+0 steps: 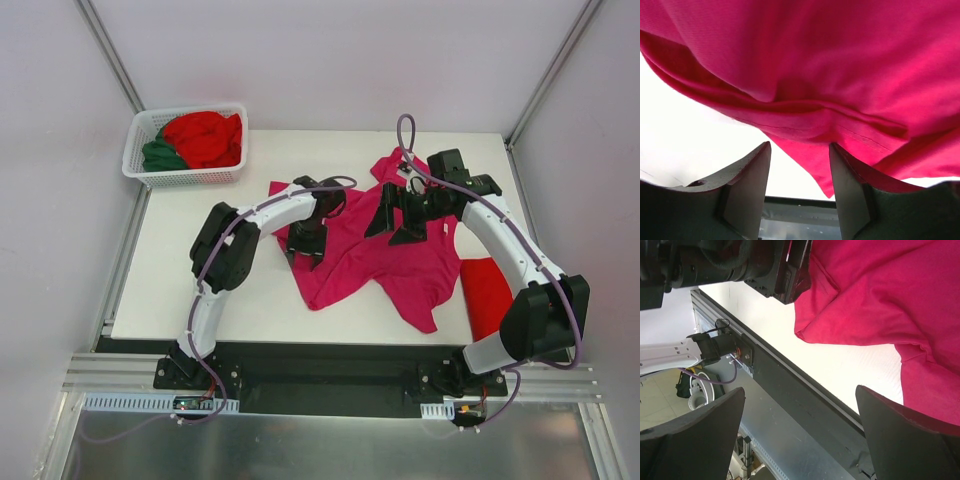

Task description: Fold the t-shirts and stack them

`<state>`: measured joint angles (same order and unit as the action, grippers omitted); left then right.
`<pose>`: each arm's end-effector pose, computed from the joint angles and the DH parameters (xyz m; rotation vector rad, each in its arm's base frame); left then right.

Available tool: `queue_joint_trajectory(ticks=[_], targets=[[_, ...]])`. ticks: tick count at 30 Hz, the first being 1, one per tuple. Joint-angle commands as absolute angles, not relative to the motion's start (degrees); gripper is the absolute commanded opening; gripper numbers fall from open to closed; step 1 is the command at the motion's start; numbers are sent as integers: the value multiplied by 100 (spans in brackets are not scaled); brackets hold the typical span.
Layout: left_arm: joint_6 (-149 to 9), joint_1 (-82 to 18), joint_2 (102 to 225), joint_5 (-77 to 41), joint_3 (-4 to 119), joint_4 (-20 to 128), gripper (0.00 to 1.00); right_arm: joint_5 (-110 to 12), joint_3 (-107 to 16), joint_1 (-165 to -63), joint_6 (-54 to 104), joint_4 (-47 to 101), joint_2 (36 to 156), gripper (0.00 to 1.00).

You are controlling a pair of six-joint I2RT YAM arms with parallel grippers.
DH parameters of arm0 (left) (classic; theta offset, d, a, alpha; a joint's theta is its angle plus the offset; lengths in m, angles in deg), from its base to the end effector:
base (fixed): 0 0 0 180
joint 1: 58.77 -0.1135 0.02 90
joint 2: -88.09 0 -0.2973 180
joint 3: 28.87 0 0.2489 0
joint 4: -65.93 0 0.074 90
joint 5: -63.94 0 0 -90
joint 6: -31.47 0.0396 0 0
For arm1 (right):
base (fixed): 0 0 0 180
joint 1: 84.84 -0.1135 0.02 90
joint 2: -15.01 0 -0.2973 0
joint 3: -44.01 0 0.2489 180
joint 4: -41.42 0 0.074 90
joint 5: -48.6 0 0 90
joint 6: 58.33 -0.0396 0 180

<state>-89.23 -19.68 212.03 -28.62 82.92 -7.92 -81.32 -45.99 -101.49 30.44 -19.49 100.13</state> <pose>0.3405 -0.2743 0.1945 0.2214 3.0508 -0.0050 0.2811 0.1106 0.3443 -0.6067 2.4261 1.0097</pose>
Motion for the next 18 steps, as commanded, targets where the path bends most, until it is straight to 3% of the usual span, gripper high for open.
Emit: queue_joint_trajectory(ticks=[1,18], targets=[[-8991,-1843,20709,-3072,8378,-752,51,-8350,-4588,-10180,3132,-1929,9851,96],[-8904,-1773,20674,-3519,8035,-313,52,-8411,-4623,-10286,3123,-1928,9991,96]])
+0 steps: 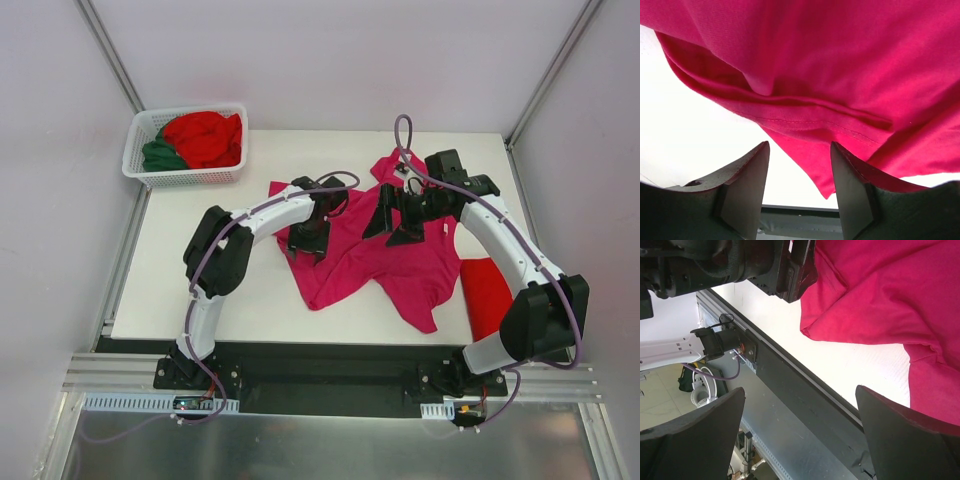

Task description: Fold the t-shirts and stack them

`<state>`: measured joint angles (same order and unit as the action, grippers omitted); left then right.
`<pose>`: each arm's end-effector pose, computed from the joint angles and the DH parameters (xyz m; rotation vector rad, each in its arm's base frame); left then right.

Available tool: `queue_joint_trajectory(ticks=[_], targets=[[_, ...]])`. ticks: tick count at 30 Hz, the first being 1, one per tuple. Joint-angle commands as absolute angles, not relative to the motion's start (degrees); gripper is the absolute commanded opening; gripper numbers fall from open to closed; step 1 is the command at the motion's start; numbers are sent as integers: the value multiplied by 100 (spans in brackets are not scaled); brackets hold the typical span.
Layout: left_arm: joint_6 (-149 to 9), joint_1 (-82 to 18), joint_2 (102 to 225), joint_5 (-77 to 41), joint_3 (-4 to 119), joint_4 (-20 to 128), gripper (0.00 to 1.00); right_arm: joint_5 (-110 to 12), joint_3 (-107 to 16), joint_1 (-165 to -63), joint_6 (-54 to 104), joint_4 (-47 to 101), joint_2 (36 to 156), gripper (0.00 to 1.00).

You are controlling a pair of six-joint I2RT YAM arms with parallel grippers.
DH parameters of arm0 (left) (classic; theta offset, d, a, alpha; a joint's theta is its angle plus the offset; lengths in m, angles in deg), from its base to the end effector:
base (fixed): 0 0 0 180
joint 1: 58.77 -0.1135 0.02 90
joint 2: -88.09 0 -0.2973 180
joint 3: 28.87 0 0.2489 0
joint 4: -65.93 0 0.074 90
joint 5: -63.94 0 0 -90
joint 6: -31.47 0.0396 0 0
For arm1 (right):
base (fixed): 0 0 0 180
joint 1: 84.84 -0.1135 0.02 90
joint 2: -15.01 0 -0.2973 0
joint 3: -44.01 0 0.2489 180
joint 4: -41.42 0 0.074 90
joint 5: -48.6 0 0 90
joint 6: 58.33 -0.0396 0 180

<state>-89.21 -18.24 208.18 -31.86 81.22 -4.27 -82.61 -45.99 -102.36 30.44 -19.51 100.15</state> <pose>0.3321 -0.2786 0.2158 0.2400 2.9339 -0.0257 0.2789 0.1154 0.3447 -0.6338 2.4178 1.0445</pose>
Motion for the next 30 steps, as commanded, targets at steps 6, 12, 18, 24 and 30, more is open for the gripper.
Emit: queue_joint_trajectory(ticks=[6,12,18,24,30], targets=[[-8780,-1773,20797,-3572,8079,-260,31,-8412,-4614,-10295,3132,-1937,9991,96],[-8701,-1773,20850,-3564,8000,-269,10,-8411,-4605,-10303,3132,-1937,10000,96],[-8763,-1773,20718,-3546,7842,-260,50,-8438,-4614,-10312,3132,-1946,10035,96],[-8728,-1773,20735,-3555,7824,-260,40,-8473,-4640,-10339,3132,-1937,10105,96],[-8675,-1773,20762,-3520,7877,-269,0,-8455,-4632,-10348,3273,-1955,10132,96]])
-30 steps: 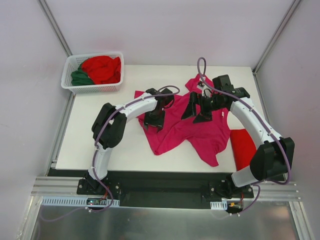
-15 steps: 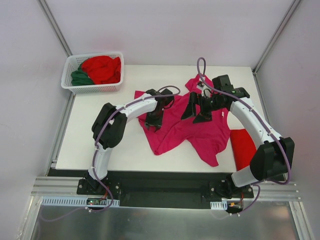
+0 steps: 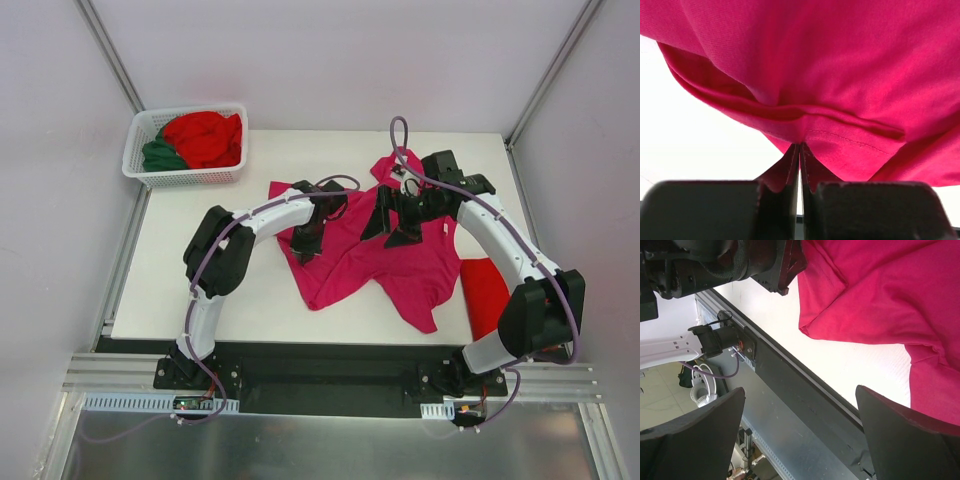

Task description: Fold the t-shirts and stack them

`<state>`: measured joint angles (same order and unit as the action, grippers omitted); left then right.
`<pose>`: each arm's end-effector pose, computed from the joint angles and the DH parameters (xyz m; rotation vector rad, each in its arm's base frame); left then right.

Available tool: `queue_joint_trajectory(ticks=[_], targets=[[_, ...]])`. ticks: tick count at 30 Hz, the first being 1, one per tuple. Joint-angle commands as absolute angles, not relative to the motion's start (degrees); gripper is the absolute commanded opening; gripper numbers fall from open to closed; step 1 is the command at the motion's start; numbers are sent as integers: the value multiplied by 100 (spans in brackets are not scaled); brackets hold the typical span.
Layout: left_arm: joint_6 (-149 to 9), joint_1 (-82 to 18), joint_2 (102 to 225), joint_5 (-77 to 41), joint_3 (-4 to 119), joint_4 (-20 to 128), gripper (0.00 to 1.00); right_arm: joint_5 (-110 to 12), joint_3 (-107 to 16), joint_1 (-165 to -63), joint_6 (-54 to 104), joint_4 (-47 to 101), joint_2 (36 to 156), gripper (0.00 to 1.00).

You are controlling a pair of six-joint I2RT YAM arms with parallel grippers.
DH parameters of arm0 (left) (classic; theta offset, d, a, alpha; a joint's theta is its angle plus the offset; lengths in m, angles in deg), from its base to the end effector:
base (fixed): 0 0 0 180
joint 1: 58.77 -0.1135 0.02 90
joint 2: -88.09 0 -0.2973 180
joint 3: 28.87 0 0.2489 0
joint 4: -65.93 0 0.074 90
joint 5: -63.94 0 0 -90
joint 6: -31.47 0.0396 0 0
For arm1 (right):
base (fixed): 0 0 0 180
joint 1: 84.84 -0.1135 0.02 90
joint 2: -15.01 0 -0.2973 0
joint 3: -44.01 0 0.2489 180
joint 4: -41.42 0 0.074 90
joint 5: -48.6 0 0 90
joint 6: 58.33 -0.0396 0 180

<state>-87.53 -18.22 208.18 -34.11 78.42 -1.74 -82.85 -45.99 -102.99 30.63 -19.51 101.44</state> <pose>0.3307 -0.2757 0.2039 0.2773 2.9119 0.0300 0.2824 0.1202 0.3384 -0.6473 2.4365 1.0571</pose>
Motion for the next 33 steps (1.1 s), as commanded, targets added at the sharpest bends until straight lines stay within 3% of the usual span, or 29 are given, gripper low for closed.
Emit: queue_joint_trajectory(ticks=[1,7,16,17,20,26,33], targets=[[-8675,-1773,20718,-3511,7894,-286,0,-8455,-4632,-10347,3281,-1955,10123,96],[-9069,-1738,19560,-3485,7465,-611,0,-8394,-4570,-10347,3317,-1990,10132,96],[-9527,-1694,17258,-3441,4866,-954,0,-8367,-4658,-10356,3369,-2078,10254,96],[-9545,-1702,17142,-3362,4688,-963,8,-8376,-4658,-10356,3369,-2078,10264,96],[-9615,-1685,16658,-3212,4020,-990,99,-8385,-4737,-10347,3361,-2095,10325,96],[-9598,-1685,16411,-3511,4799,-1385,99,-8403,-4799,-10356,3360,-2095,10404,96],[-9299,-1676,17676,-3371,6426,-1105,99,-8376,-4781,-10400,3361,-2087,10431,96]])
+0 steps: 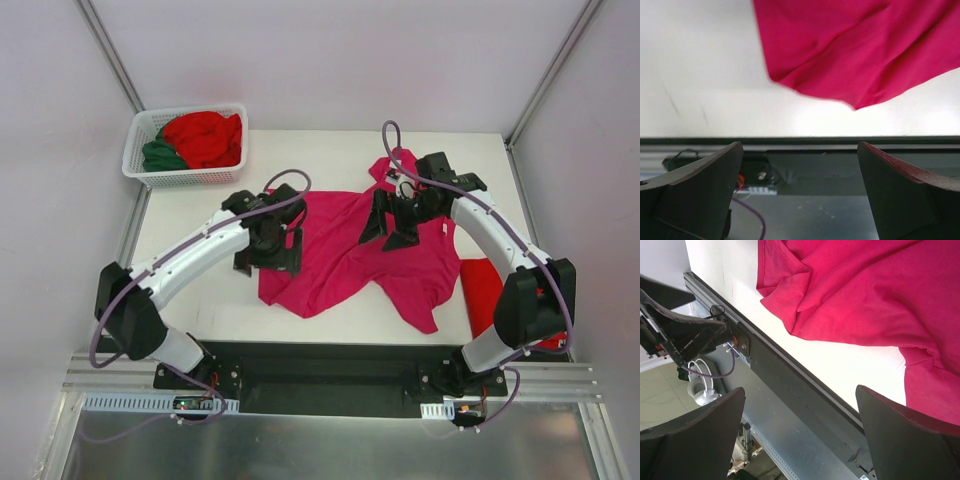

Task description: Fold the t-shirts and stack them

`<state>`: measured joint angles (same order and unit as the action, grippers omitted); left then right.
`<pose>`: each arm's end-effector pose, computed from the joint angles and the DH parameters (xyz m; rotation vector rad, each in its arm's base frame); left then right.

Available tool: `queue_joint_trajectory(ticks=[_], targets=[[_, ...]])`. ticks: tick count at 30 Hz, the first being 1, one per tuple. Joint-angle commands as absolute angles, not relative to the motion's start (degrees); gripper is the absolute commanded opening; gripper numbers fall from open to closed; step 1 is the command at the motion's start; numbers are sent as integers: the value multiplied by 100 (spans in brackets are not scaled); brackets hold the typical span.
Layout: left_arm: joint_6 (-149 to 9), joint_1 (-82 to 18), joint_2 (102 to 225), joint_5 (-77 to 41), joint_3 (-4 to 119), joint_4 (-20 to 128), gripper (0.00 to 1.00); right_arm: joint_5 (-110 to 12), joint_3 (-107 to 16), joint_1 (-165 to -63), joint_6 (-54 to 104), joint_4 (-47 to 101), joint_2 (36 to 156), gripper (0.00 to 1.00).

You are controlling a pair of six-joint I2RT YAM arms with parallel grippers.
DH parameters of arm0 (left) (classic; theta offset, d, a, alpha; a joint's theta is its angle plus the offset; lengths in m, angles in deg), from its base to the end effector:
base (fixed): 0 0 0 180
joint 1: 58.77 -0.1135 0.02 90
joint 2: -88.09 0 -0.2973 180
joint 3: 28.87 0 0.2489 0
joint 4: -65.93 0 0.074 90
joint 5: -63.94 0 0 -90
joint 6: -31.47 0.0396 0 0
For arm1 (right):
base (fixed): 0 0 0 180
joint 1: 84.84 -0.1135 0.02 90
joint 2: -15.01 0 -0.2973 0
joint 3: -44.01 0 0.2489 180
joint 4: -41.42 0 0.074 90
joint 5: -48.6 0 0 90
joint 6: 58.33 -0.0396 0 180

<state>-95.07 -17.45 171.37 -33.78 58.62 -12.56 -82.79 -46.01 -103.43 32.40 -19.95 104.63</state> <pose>0.2019 -0.1704 0.3180 0.0921 2.8413 -0.0974 0.2923 0.1260 0.3219 -0.6767 2.4828 1.0587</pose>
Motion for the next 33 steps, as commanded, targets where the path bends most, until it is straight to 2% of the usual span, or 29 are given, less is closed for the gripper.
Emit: queue_joint_trajectory(ticks=[1,6,12,14,15,21,28,30,32,33], targets=[[-9273,-1676,17868,-3301,6435,-799,99,-8359,-4764,-10400,3361,-2069,10431,96],[-9176,-1676,18440,-2475,5821,222,99,-8376,-4781,-10400,3369,-2078,10466,96],[-8886,-1667,19020,-2403,5644,601,99,-8350,-4737,-10400,3387,-2078,10404,96],[-8789,-1676,19153,-2403,5741,610,96,-8359,-4702,-10409,3387,-2087,10395,96],[-8728,-1676,19275,-2421,5854,619,91,-8359,-4693,-10400,3387,-2087,10395,96],[-8569,-1676,19619,-2421,6268,627,86,-8376,-4693,-10409,3378,-2087,10395,96],[-8543,-1676,19734,-2298,6374,610,63,-8376,-4675,-10409,3378,-2087,10413,96],[-8560,-1676,19707,-2263,6339,619,49,-8376,-4667,-10409,3387,-2087,10430,96],[-8578,-1676,19681,-2254,6295,619,40,-8376,-4675,-10409,3387,-2078,10431,96],[-8578,-1676,19681,-2254,6260,610,28,-8376,-4676,-10409,3387,-2087,10439,96]])
